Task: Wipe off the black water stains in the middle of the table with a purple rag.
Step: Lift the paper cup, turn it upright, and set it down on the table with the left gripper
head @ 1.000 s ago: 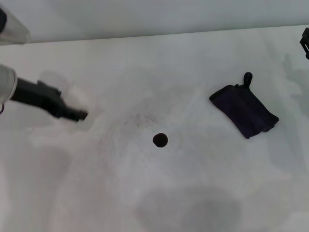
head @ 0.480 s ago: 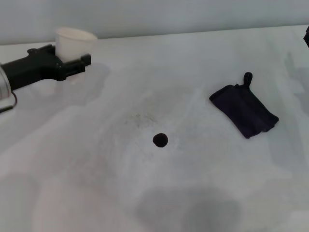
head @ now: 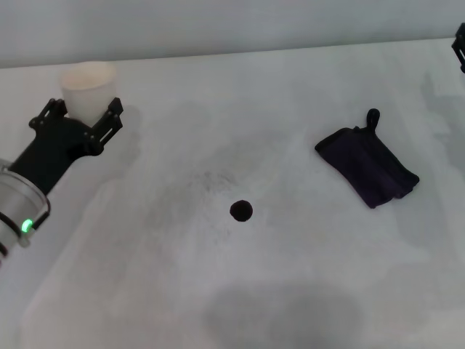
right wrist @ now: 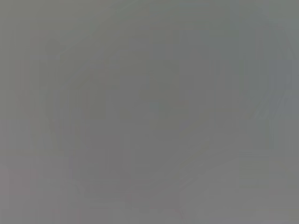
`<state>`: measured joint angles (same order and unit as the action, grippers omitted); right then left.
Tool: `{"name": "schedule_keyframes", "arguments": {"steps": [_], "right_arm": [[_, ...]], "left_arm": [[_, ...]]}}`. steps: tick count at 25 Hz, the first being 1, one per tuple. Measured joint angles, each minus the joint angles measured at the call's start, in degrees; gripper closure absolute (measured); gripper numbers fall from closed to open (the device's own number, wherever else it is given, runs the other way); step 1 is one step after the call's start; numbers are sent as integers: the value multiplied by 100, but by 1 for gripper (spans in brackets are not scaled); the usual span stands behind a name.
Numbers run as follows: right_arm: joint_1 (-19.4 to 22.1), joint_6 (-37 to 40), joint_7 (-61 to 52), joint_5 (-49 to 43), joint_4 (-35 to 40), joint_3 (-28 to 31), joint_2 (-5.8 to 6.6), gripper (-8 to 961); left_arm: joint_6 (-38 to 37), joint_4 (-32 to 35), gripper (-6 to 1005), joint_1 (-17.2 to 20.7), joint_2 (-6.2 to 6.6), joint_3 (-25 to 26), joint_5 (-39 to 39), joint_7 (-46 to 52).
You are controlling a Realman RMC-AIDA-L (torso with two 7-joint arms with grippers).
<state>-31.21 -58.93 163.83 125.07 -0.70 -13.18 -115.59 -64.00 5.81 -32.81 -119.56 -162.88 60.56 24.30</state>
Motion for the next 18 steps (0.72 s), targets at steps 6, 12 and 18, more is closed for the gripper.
{"name": "schedule_keyframes", "arguments": {"steps": [6,12,18], "right_arm": [[-138,13,0,-1,-18,-113,-6,227],[-214,26,0,-8,-39,-208,-8,226],[-213,25,0,-10,-44,-237,-12,226]], "left_arm": [[668,962,232,308,-45,2,972,-1368],[1241,1068,233,363,-59,12,1231,-1382],[1317,1081,233,462,-59,8,1338,-1403]]}}
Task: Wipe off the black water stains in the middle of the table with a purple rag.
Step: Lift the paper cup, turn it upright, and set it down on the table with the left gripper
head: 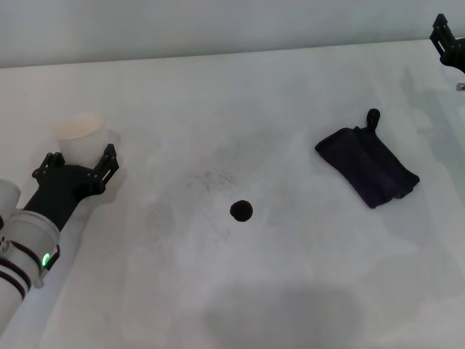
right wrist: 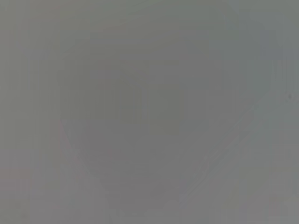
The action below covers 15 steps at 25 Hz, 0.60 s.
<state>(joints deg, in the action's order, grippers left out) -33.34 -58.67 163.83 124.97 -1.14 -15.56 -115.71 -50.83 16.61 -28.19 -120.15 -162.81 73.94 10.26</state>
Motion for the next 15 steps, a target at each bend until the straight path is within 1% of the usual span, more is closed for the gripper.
{"name": "schedule_keyframes", "arguments": {"steps": [4,8,15], "right_arm": [[9,-5,0,0,-7,0,-15,226],[9,-18,0,0,-13,0,-15,227],[-2,-28,-109,1,-18,0,-11,227]], "left_arm": [[26,9,220,48,-3,-2,-60,-23],[29,65,194,158,-8,-5,-277,-61],[-13,308,148,354,-6,-4,-295,-537]]}}
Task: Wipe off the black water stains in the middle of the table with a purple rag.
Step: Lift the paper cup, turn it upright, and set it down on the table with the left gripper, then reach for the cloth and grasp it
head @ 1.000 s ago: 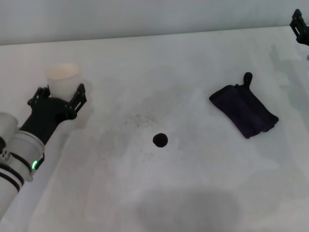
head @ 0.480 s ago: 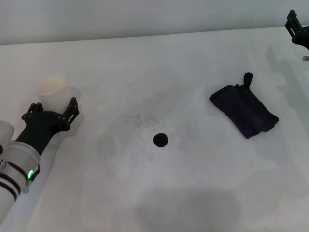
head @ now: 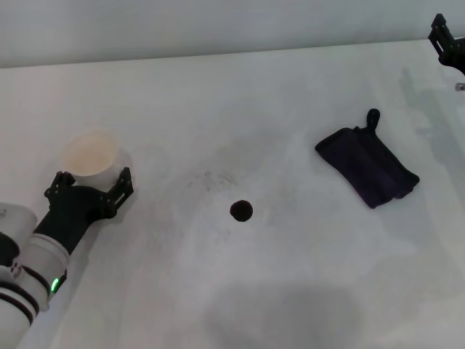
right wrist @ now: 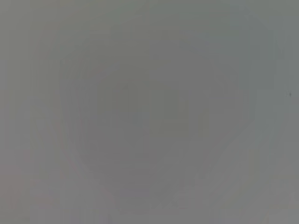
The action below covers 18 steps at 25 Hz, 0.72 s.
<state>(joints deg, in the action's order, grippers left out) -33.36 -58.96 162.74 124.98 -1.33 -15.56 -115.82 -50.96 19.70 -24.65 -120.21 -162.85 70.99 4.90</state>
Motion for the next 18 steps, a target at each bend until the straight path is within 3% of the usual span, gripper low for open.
{"name": "schedule_keyframes", "arguments": {"steps": [9,18], "right_arm": [[17,-11,-32,0,1,0,7,227],[31,-11,-32,0,34,-8,7,226]], "left_arm": [[-141,126,114,145,27,2,1,-21],[-573,154,115,596,33,-3,-74,-30]]}}
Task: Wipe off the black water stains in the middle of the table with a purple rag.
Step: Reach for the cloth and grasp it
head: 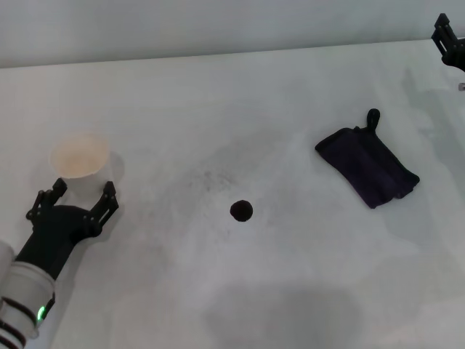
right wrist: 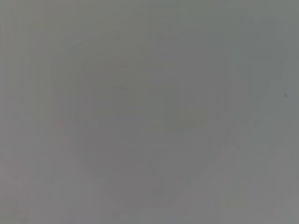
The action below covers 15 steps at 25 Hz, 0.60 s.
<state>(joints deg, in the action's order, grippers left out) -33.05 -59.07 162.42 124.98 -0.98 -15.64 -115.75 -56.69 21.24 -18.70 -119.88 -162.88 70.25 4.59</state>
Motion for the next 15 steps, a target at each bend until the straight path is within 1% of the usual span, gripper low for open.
{"name": "schedule_keyframes", "arguments": {"steps": [4,9,15], "right_arm": [[-11,0,0,0,4,-1,0,226],[-33,1,0,0,22,-1,0,226],[-35,-13,0,0,71,-1,11,227]], "left_arm": [[-194,6,113,172,5,1,-385,-1],[-421,44,115,394,8,1,-530,6],[-1030,157,116,913,7,7,-547,40]]}}
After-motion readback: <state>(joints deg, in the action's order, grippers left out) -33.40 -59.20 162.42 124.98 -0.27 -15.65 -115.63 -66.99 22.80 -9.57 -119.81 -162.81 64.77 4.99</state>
